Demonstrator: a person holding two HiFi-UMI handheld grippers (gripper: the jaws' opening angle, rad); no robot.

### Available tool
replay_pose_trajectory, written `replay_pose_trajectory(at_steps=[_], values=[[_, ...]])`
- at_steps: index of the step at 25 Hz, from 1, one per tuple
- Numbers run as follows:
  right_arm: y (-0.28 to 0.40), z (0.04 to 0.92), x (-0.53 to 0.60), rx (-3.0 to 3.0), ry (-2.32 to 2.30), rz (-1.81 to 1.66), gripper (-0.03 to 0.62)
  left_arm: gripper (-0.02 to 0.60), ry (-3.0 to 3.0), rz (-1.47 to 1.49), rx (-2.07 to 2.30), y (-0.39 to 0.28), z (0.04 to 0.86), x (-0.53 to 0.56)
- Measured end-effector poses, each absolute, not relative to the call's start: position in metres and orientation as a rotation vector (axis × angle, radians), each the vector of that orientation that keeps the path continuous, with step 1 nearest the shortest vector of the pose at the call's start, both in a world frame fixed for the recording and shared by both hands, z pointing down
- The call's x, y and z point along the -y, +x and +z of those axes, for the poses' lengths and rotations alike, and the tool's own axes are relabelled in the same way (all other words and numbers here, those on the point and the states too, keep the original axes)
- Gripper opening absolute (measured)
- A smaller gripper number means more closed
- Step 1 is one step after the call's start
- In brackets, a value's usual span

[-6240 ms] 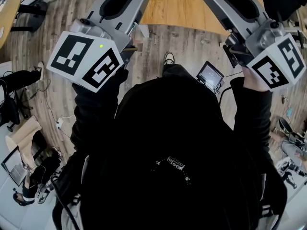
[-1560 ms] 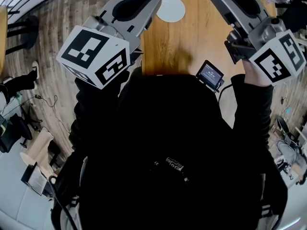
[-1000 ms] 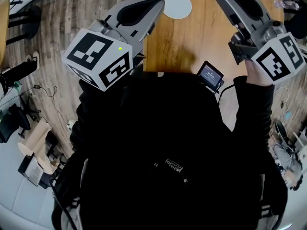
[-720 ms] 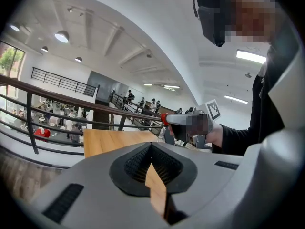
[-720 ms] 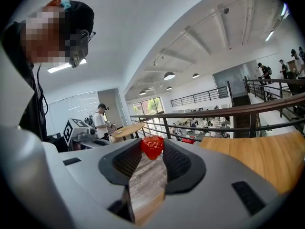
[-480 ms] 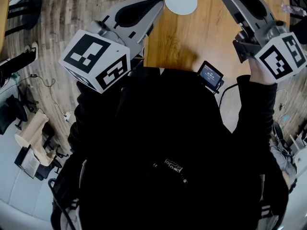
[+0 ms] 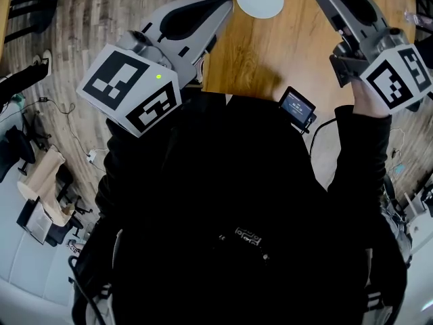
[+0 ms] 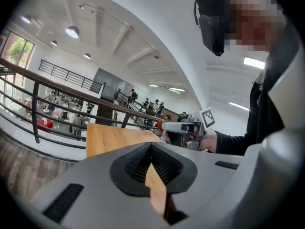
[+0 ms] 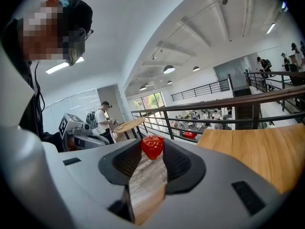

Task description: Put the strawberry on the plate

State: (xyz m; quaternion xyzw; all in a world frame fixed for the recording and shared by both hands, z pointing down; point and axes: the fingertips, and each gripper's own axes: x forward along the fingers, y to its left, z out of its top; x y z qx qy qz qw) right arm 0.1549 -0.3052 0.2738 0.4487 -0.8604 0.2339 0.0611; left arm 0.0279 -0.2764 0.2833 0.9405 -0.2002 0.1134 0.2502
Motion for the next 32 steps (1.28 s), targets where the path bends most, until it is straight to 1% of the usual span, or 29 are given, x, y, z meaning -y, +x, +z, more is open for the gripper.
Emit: replay_pose_trajectory(at_steps=[11, 24, 32], values=[[0.147, 0.302, 0.317, 2.584, 1.313, 0.762, 0.15, 0.005, 2.544, 0.25, 0.567, 0.021, 0.279, 0.274], [0.159, 0.395, 0.314, 2.439, 1.271, 0.883, 0.15, 0.005, 2.518, 0.199, 0.515, 0.034, 0.291, 0.245], [0.159, 0.427, 0.315, 2.395, 1.249, 0.97, 0.15, 0.005, 2.513, 0.225, 0.457, 0.041, 0.289, 0.222]])
